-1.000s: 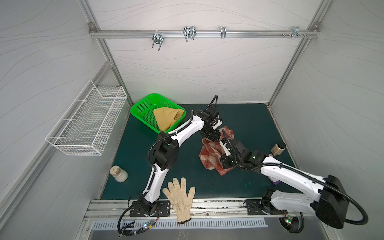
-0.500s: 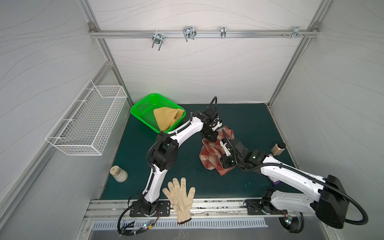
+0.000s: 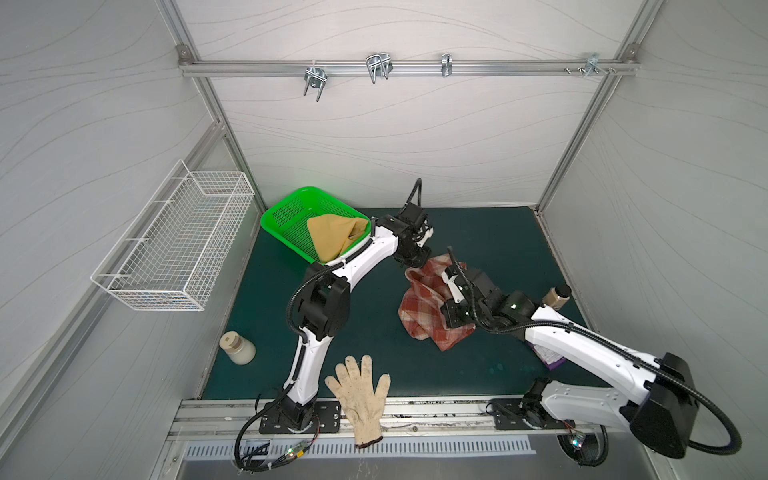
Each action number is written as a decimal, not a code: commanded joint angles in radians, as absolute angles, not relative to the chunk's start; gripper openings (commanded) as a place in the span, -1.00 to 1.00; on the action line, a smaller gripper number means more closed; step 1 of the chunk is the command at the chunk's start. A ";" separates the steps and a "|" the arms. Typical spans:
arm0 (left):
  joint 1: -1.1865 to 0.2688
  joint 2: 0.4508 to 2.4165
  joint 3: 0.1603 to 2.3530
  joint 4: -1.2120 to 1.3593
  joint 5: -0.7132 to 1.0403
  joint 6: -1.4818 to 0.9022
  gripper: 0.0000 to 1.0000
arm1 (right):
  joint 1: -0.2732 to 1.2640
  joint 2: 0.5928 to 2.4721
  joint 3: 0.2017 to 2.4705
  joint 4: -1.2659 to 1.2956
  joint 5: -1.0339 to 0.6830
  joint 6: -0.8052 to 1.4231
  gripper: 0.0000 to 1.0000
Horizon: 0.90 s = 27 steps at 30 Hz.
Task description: Fold and stack the skirts
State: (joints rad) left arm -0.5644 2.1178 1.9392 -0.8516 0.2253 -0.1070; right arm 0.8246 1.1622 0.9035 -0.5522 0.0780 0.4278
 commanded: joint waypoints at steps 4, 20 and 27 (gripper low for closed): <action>-0.401 1.847 1.704 -0.502 0.354 -0.441 -1.00 | 0.734 1.161 1.032 -0.651 0.102 0.374 -0.94; -0.390 1.306 0.990 0.116 0.178 -1.027 -1.00 | 0.536 1.502 1.635 -0.827 0.043 0.236 -1.00; -0.386 1.434 1.361 -0.027 0.149 -0.952 -1.00 | 0.511 1.665 2.061 -0.970 0.045 0.208 -1.00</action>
